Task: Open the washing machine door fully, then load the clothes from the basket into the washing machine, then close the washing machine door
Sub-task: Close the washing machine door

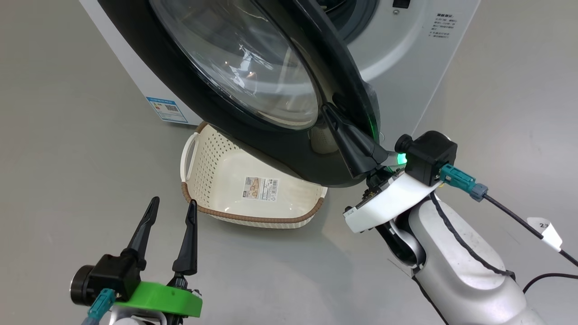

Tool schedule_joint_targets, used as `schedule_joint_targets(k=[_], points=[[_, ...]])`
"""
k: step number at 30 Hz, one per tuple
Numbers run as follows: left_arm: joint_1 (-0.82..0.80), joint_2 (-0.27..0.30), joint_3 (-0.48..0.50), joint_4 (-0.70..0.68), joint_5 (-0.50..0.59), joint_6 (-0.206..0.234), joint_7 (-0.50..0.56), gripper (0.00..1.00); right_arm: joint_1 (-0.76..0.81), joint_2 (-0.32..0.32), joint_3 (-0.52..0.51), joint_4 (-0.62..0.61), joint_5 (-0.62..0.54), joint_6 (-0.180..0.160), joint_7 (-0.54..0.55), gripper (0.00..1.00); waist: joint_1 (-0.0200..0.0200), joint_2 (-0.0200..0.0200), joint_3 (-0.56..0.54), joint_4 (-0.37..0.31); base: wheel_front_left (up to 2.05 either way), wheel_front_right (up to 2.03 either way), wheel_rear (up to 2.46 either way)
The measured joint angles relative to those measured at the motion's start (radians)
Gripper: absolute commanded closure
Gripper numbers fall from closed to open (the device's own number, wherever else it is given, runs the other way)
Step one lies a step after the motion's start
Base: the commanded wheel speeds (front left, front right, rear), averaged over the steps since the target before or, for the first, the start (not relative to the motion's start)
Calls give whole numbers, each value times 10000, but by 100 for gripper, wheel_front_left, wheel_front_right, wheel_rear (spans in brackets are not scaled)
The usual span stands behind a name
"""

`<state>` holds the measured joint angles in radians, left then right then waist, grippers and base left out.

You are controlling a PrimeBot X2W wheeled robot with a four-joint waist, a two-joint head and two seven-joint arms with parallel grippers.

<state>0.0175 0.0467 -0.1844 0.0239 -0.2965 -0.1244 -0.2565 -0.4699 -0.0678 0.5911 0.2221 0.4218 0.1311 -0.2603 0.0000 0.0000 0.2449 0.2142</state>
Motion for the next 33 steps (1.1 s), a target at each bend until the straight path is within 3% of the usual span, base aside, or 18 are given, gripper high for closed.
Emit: schedule_joint_targets(k=[33], points=[[-837, -25, -10, -330, 130, 0, 0, 0, -2953, -658, -888, 355, -623, 2, 0, 100, 0, 0, 2160, 36, 0, 0, 0]])
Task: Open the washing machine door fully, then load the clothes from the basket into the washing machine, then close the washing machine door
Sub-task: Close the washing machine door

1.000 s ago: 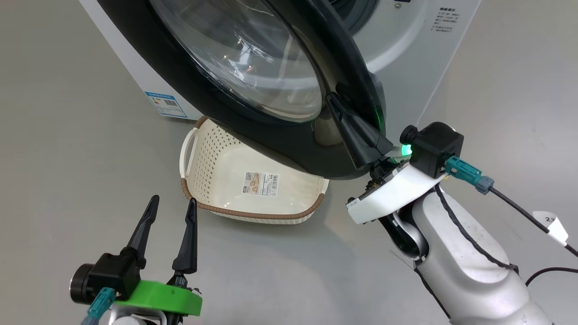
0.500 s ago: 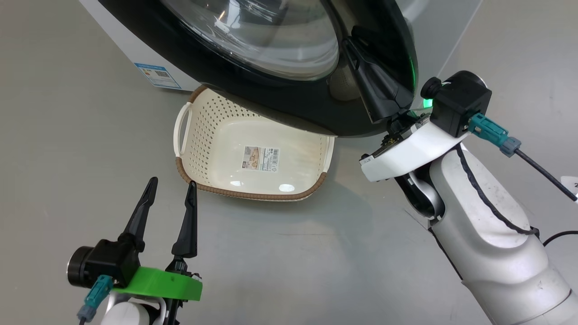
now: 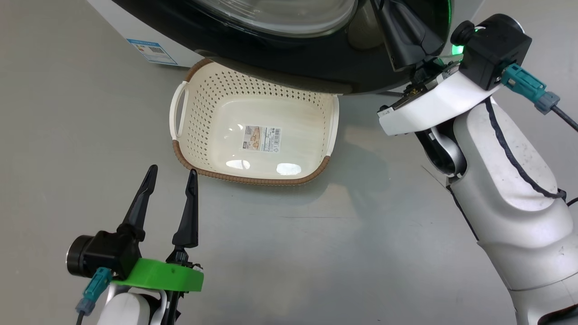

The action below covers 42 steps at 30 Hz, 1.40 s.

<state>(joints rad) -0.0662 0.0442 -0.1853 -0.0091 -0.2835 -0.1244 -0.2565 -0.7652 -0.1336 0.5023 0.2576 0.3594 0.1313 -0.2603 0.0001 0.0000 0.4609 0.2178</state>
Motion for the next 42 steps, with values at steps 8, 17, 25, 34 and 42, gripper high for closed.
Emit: schedule_joint_targets(k=[8, 17, 25, 34, 42], points=[[-229, -13, -140, -73, 0, 0, 0, 0, -781, -221, -105, 288, -174, 0, 0, 100, 0, 0, 393, 87, 0, 0, 0], [-351, -6, -244, 6, 0, 0, 0, 0, -1762, -851, -727, 980, -546, 2, -2, 100, 0, 0, 616, 351, 0, 0, 0], [-369, -10, -380, 150, -36, 0, 0, 0, -2101, -1200, -872, 1781, -1026, 178, -25, 100, 0, 0, 415, 575, 0, 0, 0], [-368, -13, -136, 276, -136, 0, 0, 0, -2044, -1074, -815, 1950, -957, 67, -13, 100, -1, 0, 36, 595, 0, 0, 0], [-370, -19, 163, 477, -242, 0, 0, 0, -653, -725, -387, 1277, -662, -4, -12, 100, 0, 0, -571, 326, 0, 0, 0]])
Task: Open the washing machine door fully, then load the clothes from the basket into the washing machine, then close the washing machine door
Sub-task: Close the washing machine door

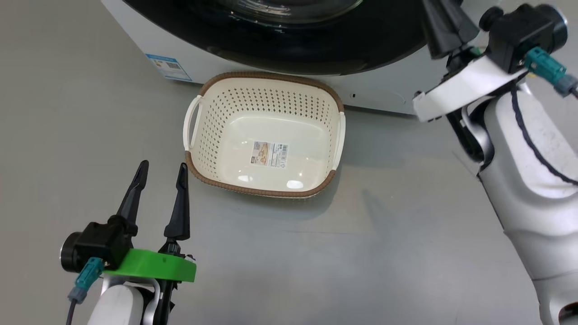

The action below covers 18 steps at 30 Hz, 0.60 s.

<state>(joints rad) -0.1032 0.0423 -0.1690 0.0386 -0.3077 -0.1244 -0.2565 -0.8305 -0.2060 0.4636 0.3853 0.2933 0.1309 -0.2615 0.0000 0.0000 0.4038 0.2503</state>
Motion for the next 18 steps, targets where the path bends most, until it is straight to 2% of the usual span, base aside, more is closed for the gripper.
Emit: schedule_joint_targets(k=[2, 3, 4, 7, 9, 10, 18], points=[[1, -2, 104, 113, -23, 0, 0, 0, 415, 0, 105, -174, 52, 0, 2, 100, 0, 0, -205, -105, 0, 0, 0], [4, -2, 144, 155, -25, 0, 0, 0, 615, 4, 113, -251, 61, 0, 2, 97, 0, 0, -312, -162, 0, 0, 0], [7, -4, 198, 194, -25, 0, 0, 0, 810, -2, 119, -336, 77, 0, 2, 89, 0, 0, -427, -226, 0, 0, 0], [20, -6, 384, 267, -44, 0, 0, 0, 1335, -67, 79, -573, 77, 0, 2, 53, 0, 0, -777, -438, 0, 0, 0], [38, -8, 491, 364, -44, 0, 0, 0, 1698, -125, -29, -755, 92, 0, 2, 5, -1, 0, -1015, -597, 0, 0, 0], [64, -8, 564, 430, -44, 0, 0, 0, 1891, -165, -73, -851, 100, 0, 2, 0, 0, 0, -1140, -683, 0, 0, 0], [696, -12, 1218, 721, -42, 0, 0, 0, 3821, -539, -1060, -1294, 104, 0, 2, 0, -1, 0, -2198, -1378, 0, 0, 0]])
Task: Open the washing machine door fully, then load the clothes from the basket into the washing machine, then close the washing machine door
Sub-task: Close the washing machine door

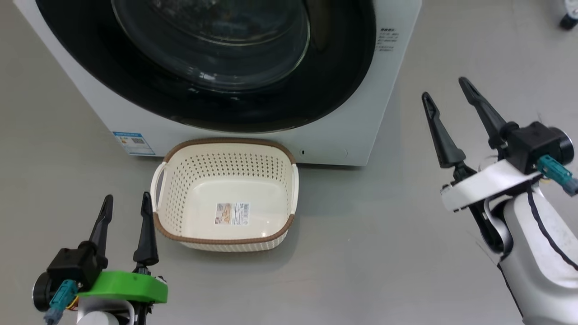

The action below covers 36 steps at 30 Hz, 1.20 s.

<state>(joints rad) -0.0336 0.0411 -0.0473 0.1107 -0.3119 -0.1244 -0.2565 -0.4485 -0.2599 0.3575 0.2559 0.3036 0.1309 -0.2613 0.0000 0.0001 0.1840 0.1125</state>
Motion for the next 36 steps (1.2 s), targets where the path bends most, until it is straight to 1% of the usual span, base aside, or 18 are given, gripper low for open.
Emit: schedule_joint_targets(k=[7, 12, 14, 19, 20, 24, 26, 30, 36], points=[[621, 2, 128, 107, 12, 0, 0, 0, 1745, 23, -813, -449, 123, -2, 0, 0, 0, 0, -948, -523, 0, 0, 0], [697, 2, -12, 90, 33, 0, 0, 0, 2643, 82, -1340, -876, 123, -31, 0, 0, 0, 0, -1415, -843, 0, 0, 0], [760, 4, -98, 90, 35, 0, 0, 0, 2907, 161, -1522, -1034, 123, -100, 0, 0, 0, 0, -1533, -948, 0, 0, 0], [981, 2, -303, 332, 19, 0, 0, 0, 3419, 265, -1958, -1417, 13, -119, 0, 0, 0, 0, -1698, -1129, 0, 0, 0], [1034, 4, -291, 393, -29, 0, 0, 0, 3546, 284, -2056, -1480, -21, -174, 0, 0, 0, 0, -1717, -1149, 0, 0, 0], [1101, 6, -295, 422, -138, 0, 0, 0, 4090, 575, -2556, -1714, -6, -211, 0, 0, 0, 0, -1758, -1197, 0, 0, 0], [1101, 12, -376, 410, -138, 0, 0, 0, 4373, 686, -2757, -1781, -12, -313, 0, 0, -1, 0, -1770, -1212, 0, 0, 0], [1107, 12, -462, 422, -138, 0, 0, 0, 4848, 767, -3062, -1818, -105, -360, 0, 0, 0, 0, -1789, -1246, 0, 0, 0], [1128, 17, -476, 422, -121, 0, 0, 0, 5323, 759, -3267, -1747, -625, -351, 0, 0, 0, 0, -1821, -1287, 0, 0, 0]])
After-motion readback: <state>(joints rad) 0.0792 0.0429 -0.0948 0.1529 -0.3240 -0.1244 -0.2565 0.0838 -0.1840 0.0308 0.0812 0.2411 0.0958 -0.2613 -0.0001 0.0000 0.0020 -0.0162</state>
